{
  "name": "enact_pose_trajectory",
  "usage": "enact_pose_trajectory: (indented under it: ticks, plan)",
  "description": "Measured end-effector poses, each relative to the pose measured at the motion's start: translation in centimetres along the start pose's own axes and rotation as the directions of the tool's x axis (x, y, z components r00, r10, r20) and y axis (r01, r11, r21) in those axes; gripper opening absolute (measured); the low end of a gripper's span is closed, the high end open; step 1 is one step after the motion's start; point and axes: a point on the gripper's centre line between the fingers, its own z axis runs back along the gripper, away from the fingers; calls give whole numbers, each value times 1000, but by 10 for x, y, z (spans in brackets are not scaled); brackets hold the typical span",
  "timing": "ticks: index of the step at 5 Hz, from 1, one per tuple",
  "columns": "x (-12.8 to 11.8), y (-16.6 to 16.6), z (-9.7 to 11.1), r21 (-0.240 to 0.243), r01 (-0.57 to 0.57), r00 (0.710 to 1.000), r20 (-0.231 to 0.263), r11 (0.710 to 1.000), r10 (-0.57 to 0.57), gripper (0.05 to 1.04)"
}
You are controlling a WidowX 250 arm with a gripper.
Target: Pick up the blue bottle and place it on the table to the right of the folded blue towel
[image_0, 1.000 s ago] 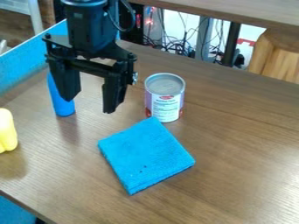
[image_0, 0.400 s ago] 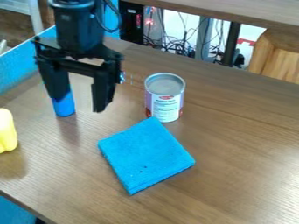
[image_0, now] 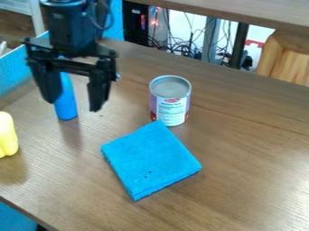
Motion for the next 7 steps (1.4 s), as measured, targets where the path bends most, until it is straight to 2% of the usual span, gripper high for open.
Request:
enact_pose_trajectory:
  ticks: [1, 2, 4, 6, 7]
  plan:
    - [25, 33, -2, 5, -131, 991, 28, 991, 131, 1001]
    - [37, 51, 1, -2, -198, 979, 39, 980, 198, 1001]
    - [47, 57, 1, 5, -225, 971, 83, 974, 224, 1000]
    - [70, 60, -7, 15, -219, 968, 131, 976, 215, 1000]
    - [81, 62, -9, 14, -218, 967, 136, 976, 215, 1001]
